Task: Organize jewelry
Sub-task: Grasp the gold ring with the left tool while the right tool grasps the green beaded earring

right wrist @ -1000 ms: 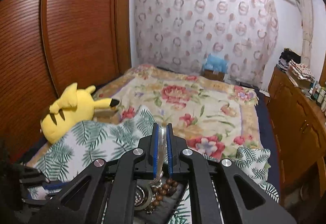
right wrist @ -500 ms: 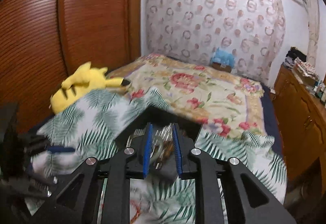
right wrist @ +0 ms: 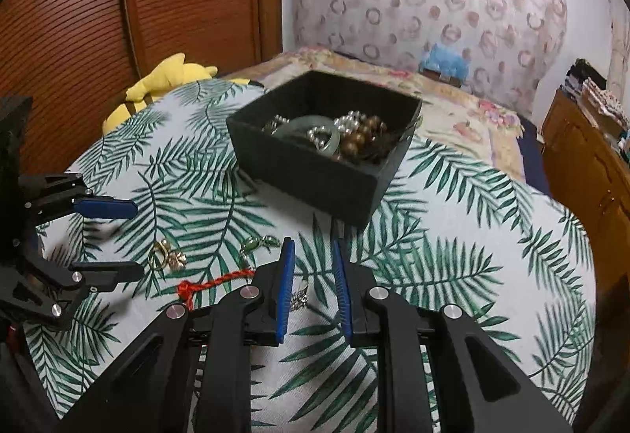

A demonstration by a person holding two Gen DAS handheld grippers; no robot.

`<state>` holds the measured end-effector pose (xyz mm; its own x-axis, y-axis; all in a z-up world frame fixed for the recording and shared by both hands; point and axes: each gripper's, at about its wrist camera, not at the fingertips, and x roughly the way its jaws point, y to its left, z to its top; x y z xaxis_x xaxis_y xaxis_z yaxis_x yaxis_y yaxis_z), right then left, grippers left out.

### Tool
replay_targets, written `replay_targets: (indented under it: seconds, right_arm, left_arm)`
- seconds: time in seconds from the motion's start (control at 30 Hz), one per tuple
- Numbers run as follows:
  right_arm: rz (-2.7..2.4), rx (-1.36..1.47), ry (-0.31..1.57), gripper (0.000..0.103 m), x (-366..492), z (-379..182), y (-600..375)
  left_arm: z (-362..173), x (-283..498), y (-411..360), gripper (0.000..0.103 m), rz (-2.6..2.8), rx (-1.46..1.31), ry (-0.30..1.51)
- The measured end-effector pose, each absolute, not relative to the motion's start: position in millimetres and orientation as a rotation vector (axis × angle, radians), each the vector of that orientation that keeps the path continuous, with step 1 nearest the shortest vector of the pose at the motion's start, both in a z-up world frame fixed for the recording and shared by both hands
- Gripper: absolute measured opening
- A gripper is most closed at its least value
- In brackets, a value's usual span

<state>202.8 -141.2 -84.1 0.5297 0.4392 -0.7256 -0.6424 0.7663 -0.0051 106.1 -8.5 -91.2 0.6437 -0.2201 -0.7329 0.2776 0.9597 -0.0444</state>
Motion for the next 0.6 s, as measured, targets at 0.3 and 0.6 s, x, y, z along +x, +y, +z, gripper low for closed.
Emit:
replay_targets:
  seconds: [0.3,0.6]
  right_arm:
    - [0.696,-0.336,0.827,0.022,208.2,-101.0,-116.4]
    - [0.683,-0.385,0.83,0.003,214.3,-103.5,-105.4]
  left_arm:
    - [-94.8,108.5,-14.7,0.058,-0.29,0.097,0.841]
    - [-96.1,110.6,-15.7,0.049,-0.29,0.099,0.847]
